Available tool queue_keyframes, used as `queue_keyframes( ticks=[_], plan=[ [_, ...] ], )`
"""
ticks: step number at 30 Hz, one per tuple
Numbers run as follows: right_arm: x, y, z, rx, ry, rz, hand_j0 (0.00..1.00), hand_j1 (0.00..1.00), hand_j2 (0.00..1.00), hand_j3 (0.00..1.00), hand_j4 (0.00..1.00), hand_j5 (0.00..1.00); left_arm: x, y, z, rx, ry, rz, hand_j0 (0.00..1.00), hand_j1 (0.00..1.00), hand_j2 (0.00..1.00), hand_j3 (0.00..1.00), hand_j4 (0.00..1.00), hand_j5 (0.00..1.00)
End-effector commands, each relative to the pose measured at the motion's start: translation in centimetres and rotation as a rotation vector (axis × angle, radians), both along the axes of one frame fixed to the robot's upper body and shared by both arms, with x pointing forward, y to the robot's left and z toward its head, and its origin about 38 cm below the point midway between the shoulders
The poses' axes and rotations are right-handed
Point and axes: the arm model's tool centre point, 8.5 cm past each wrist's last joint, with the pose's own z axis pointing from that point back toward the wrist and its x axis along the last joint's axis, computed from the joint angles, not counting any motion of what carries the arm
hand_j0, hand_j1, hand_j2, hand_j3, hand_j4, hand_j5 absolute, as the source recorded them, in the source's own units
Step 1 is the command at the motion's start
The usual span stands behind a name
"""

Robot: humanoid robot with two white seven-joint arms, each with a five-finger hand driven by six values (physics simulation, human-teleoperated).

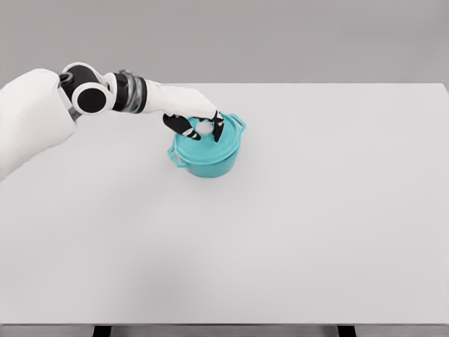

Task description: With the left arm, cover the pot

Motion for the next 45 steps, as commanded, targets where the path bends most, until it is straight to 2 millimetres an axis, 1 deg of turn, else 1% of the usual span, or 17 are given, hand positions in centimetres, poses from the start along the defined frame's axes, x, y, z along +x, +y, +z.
queue_keyframes(
  ticks=[1,4,7,9,22,27,29,33,39,40,41,42,43,44,45],
  plan=[
    [0.1,0.0,0.0,0.0,-0.001,0.0,1.0,1.0,1.0,1.0,1.0,1.0,0.1,0.0,-0.1,-0.004,0.005,0.006,0.52,0.52,0.52,0.52,0.52,0.52],
    [0.0,0.0,0.0,0.0,0.001,-0.001,1.0,1.0,1.0,1.0,1.0,1.0,0.1,0.0,-0.1,-0.004,0.005,0.006,0.54,0.54,0.54,0.54,0.54,0.54],
    [0.0,0.0,0.0,0.001,-0.001,0.0,1.0,1.0,1.0,1.0,1.0,1.0,0.1,0.0,-0.1,-0.002,0.006,0.005,0.59,0.59,0.59,0.59,0.59,0.59],
    [0.0,0.0,0.0,0.0,0.001,-0.001,1.0,1.0,1.0,1.0,1.0,1.0,0.1,0.0,-0.1,-0.002,0.006,0.005,0.67,0.67,0.67,0.67,0.67,0.67],
    [0.0,0.0,0.0,0.0,0.001,-0.001,1.0,1.0,1.0,1.0,1.0,1.0,0.0,0.0,-0.4,0.005,0.01,0.001,0.7,0.7,0.7,0.7,0.7,0.7],
    [0.0,0.0,0.0,0.0,0.001,-0.001,1.0,1.0,1.0,1.0,1.0,1.0,-0.1,0.0,-0.6,0.009,0.012,-0.002,0.75,0.75,0.75,0.75,0.75,0.75],
    [0.1,0.0,0.0,0.0,-0.001,0.0,1.0,1.0,1.0,1.0,1.0,1.0,-0.1,0.0,-0.6,0.009,0.012,0.0,0.81,0.81,0.81,0.81,0.81,0.81],
    [0.0,0.0,0.0,0.001,-0.001,0.0,1.0,1.0,1.0,1.0,1.0,1.0,-0.1,0.2,-0.5,0.01,0.011,-0.002,0.88,0.88,0.88,0.88,0.88,0.88],
    [0.0,0.0,0.0,0.001,-0.001,0.0,1.0,1.0,1.0,1.0,1.0,1.0,0.0,0.4,-0.4,0.01,0.008,0.002,0.91,0.91,0.91,0.91,0.91,0.91],
    [0.0,0.0,0.0,0.0,0.001,-0.001,1.0,1.0,1.0,1.0,1.0,1.0,0.1,0.7,-0.1,0.01,0.003,0.008,0.93,0.93,0.93,0.93,0.93,0.93],
    [0.1,0.0,0.0,0.0,-0.001,0.001,1.0,1.0,1.0,1.0,1.0,1.0,0.3,0.9,0.5,0.01,-0.009,0.011,0.98,0.98,0.98,0.98,0.98,0.98],
    [0.0,0.0,0.0,0.0,0.001,-0.001,1.0,1.0,1.0,1.0,1.0,1.0,0.5,1.8,1.0,0.013,-0.019,0.025,1.0,1.0,1.0,1.0,1.0,1.0],
    [0.1,0.0,0.0,0.0,-0.001,0.0,1.0,1.0,1.0,1.0,1.0,1.0,0.8,3.9,1.8,0.019,-0.032,0.06,1.0,1.0,1.0,1.0,1.0,1.0],
    [0.0,0.0,0.0,0.0,0.001,-0.001,1.0,1.0,1.0,1.0,1.0,1.0,0.9,5.7,2.0,0.029,-0.037,0.092,1.0,1.0,1.0,1.0,1.0,1.0],
    [0.0,0.0,0.0,0.0,0.001,-0.001,1.0,1.0,1.0,1.0,1.0,1.0,0.9,8.9,2.1,0.053,-0.04,0.147,1.0,1.0,1.0,1.0,1.0,1.0]
  ],
)
